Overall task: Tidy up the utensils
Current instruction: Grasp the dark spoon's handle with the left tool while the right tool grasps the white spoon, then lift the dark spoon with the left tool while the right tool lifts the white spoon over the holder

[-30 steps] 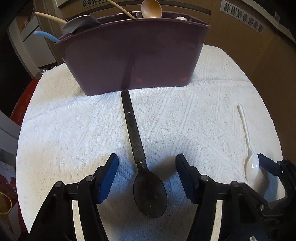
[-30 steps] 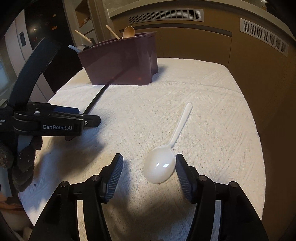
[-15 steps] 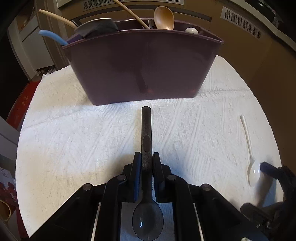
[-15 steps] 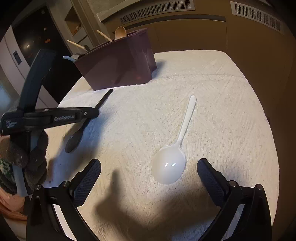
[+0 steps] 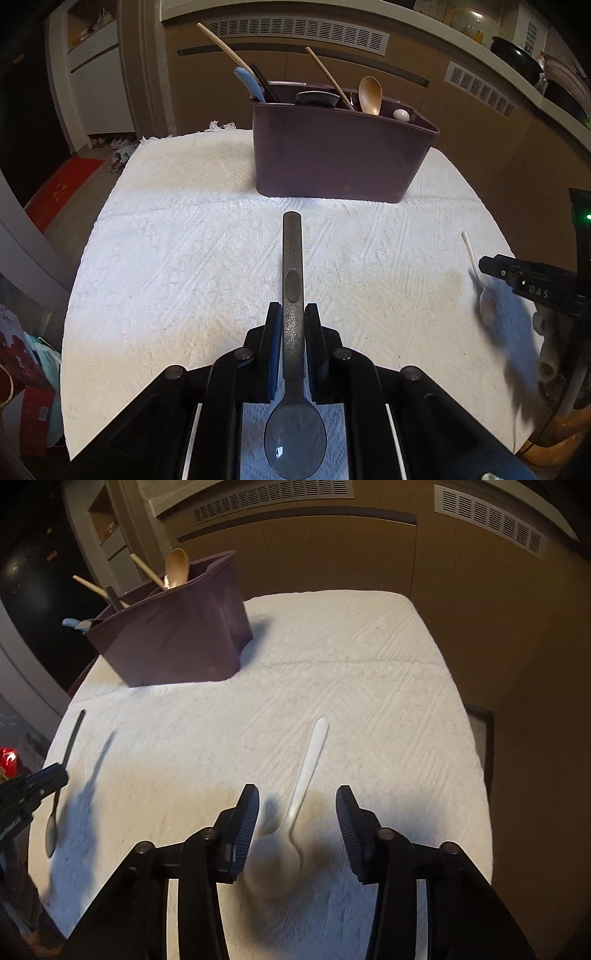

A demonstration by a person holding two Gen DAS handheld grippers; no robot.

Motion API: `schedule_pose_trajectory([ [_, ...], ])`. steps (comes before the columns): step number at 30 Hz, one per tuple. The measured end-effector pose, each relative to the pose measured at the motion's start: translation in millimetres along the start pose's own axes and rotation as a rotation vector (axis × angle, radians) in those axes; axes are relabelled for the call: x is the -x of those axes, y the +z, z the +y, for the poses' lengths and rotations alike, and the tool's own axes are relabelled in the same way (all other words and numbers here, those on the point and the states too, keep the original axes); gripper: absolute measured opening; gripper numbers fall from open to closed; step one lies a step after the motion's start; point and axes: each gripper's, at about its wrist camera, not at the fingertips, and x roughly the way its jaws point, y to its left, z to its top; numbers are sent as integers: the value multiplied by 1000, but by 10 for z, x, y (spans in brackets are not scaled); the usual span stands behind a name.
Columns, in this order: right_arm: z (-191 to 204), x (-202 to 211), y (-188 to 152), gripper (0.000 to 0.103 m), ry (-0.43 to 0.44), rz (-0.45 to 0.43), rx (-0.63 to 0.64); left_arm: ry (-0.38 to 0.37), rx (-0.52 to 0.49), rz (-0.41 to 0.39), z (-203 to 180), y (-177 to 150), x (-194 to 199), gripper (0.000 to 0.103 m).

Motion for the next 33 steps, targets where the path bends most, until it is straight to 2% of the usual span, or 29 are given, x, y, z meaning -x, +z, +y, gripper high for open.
schedule_pose_trajectory([
  [2,11,-76,79,28,-41,-1,12,-1,14,-8,38,-28,42,10],
  [3,32,-113,106,25,-59,2,22,-1,21,-10,47,-38,39,10],
  [8,80,-281,200,25,-149,-6,31,-7,54,-3,177,-69,21,10],
  [14,90,-441,338,25,-201,-15,40,-17,52,-11,185,-85,58,10],
  [15,92,-447,355,25,-199,-5,34,-18,52,-13,183,-84,63,10],
  [19,158,-418,316,12,-175,14,54,-21,50,-22,187,-86,99,10],
  [25,217,-40,158,12,-86,-47,81,-27,43,-9,200,-60,72,10],
  [27,262,126,133,12,-58,-67,92,-27,42,18,226,-35,19,11],
  [33,515,384,-4,12,16,-105,152,-27,40,173,268,82,-297,12],
])
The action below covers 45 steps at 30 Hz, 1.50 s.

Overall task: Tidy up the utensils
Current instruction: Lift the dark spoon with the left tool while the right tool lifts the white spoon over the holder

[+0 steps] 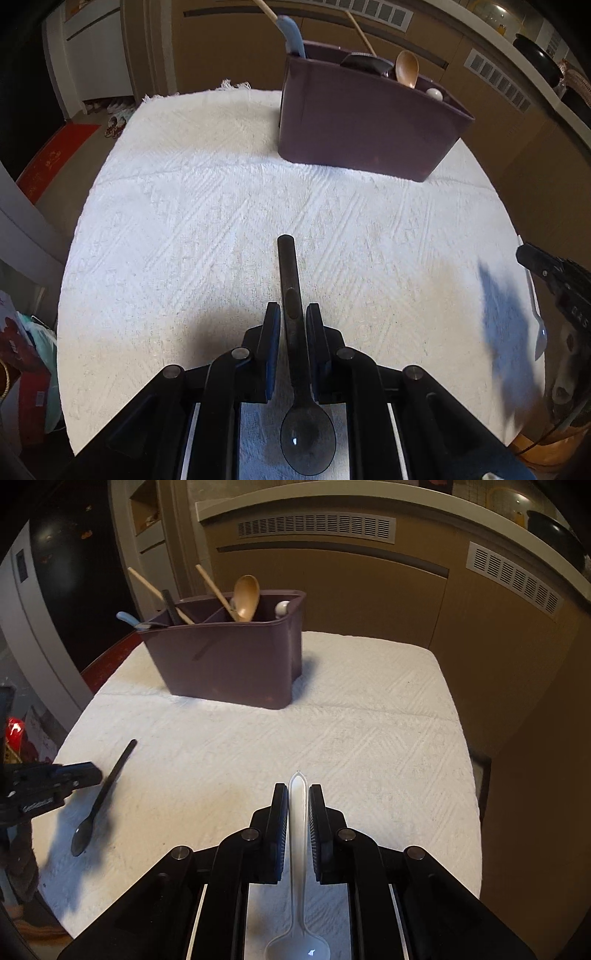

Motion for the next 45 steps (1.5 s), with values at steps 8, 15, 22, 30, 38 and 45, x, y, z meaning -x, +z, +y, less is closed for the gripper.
schedule_pose_trajectory([
  [8,234,5,-208,12,57,-14,68,54,-66,128,-159,250,-310,20],
  [15,162,39,-254,12,56,-21,63,6,-156,211,-394,343,-467,71],
  [22,114,112,-301,12,48,-31,57,81,-109,108,-212,287,-381,14],
  [30,127,203,-273,12,33,-52,66,92,-141,-34,-209,103,-10,10],
  [38,204,431,-90,12,46,-95,90,20,-153,-308,-462,210,901,10],
  [45,343,840,366,12,62,-212,122,-45,-133,-477,-564,400,1399,10],
])
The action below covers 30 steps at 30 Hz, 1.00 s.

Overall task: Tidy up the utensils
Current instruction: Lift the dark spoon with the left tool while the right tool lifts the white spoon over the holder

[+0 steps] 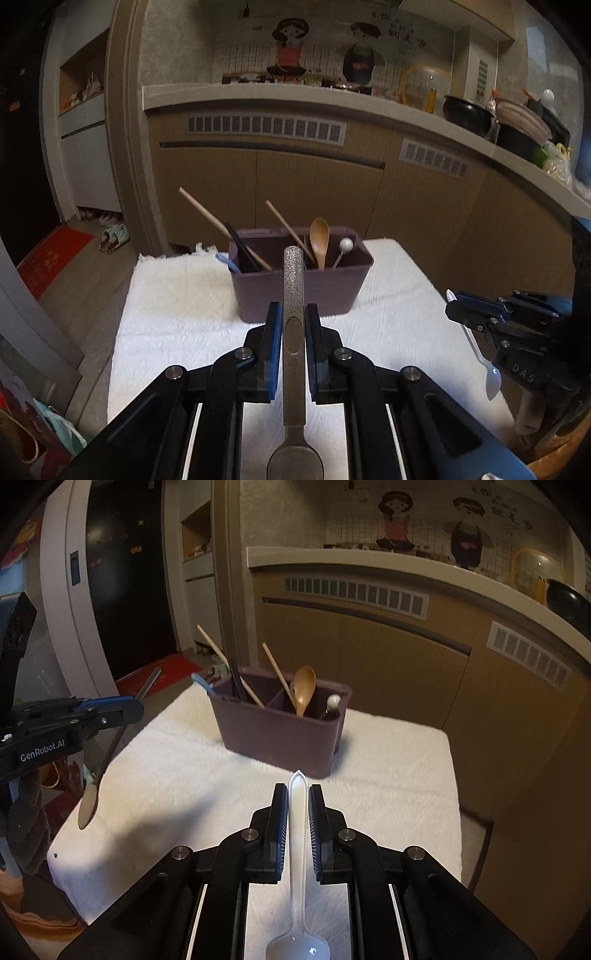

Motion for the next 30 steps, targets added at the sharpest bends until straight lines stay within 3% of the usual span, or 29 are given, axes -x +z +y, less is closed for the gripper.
schedule_pose_trajectory([
  [9,171,316,715,12,-36,-184,103,2,15,-249,38,581,259,10],
  [17,-26,201,1288,12,18,-409,0,44,1,-411,5,983,-10,10],
  [22,-58,-148,1514,12,-3,-468,25,67,2,-422,69,1171,-405,10],
  [30,-159,-907,1562,12,-21,-457,-6,54,82,-359,359,1210,-1108,10],
])
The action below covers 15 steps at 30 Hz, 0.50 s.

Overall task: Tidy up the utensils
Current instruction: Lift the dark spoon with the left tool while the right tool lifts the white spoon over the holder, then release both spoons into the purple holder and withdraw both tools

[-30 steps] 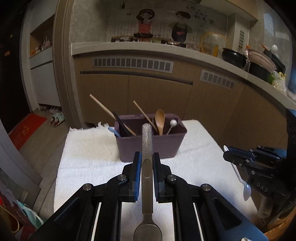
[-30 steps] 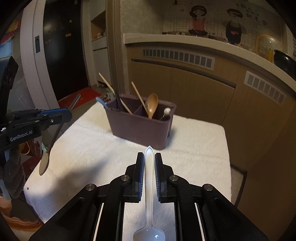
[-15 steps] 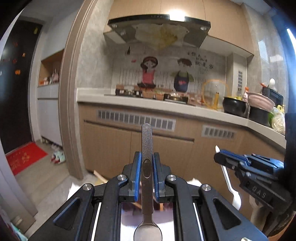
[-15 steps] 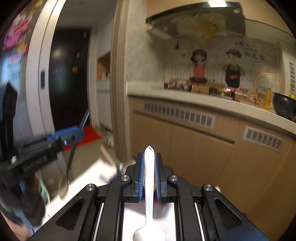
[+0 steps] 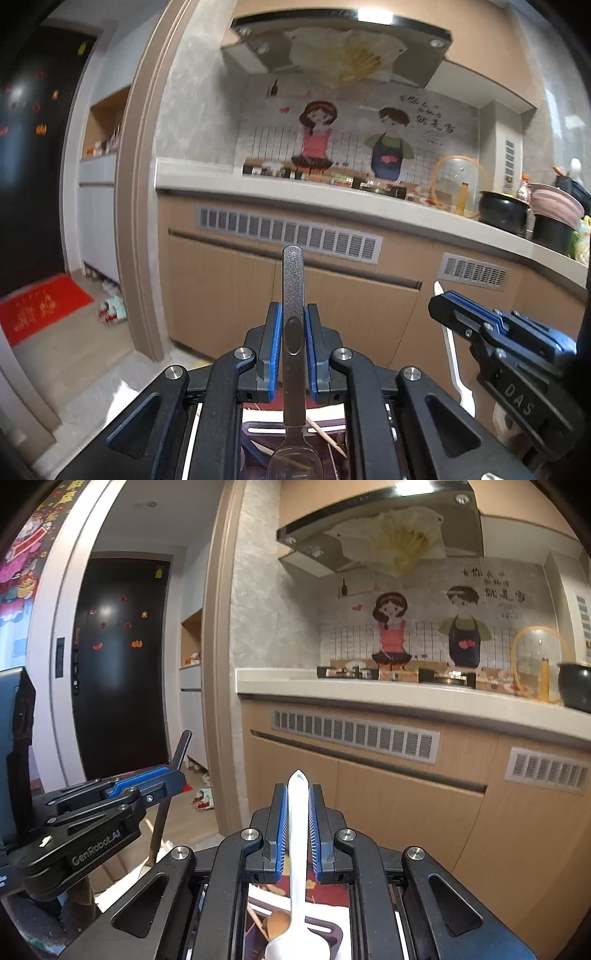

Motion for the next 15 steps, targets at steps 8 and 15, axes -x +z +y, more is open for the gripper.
schedule_pose_trajectory([
  [8,-49,-412,-455,12,-17,66,9,5,19,31,105,-395,-301,10],
  [15,17,-558,-769,12,-50,95,40,26,8,47,135,-598,-392,10],
])
